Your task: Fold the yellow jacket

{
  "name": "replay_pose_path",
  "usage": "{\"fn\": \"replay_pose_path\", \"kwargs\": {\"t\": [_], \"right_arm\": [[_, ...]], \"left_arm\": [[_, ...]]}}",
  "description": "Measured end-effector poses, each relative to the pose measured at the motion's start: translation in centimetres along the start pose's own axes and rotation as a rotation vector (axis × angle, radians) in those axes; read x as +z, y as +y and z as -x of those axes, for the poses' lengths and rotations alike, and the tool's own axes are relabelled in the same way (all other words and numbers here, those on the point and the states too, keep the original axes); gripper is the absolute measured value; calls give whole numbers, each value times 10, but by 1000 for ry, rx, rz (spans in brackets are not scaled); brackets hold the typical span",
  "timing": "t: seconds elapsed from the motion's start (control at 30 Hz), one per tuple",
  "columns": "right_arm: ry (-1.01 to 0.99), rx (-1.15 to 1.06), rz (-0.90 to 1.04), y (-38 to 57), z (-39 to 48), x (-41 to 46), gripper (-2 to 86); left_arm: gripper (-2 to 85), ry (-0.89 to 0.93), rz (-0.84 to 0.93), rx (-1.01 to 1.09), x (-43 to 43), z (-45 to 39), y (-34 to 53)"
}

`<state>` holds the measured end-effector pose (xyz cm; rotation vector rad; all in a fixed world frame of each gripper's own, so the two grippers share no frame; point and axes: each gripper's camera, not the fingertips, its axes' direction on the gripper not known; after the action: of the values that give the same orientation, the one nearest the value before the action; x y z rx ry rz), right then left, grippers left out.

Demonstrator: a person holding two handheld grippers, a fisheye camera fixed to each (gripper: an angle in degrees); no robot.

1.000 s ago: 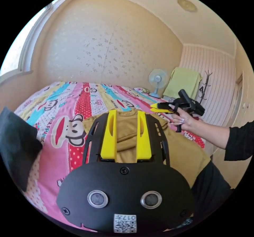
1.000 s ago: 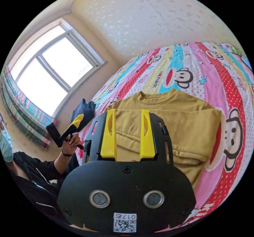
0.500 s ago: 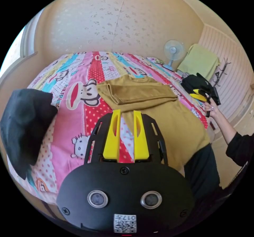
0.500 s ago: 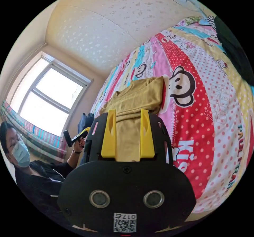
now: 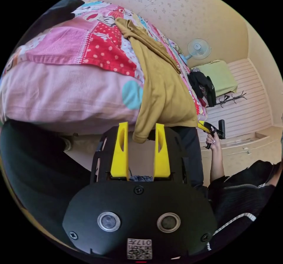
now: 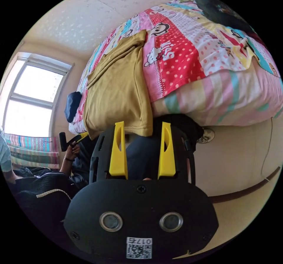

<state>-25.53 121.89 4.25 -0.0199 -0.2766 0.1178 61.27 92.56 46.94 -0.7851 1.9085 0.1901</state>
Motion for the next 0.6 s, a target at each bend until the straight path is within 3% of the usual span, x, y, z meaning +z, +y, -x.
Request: {"fn": "replay_pose_path", "kwargs": {"t": [0.27, 0.47, 0.6], "right_arm": [[34, -56, 17, -8, 3, -5, 136], [108, -92, 12, -2, 19, -22, 50], [-13, -127, -92, 11, 23, -68, 40]], "left_arm": [[90, 94, 18, -19, 27, 30, -15], [34, 129, 32, 14, 19, 39, -14], [22, 78, 70, 71, -8, 36, -16]]}}
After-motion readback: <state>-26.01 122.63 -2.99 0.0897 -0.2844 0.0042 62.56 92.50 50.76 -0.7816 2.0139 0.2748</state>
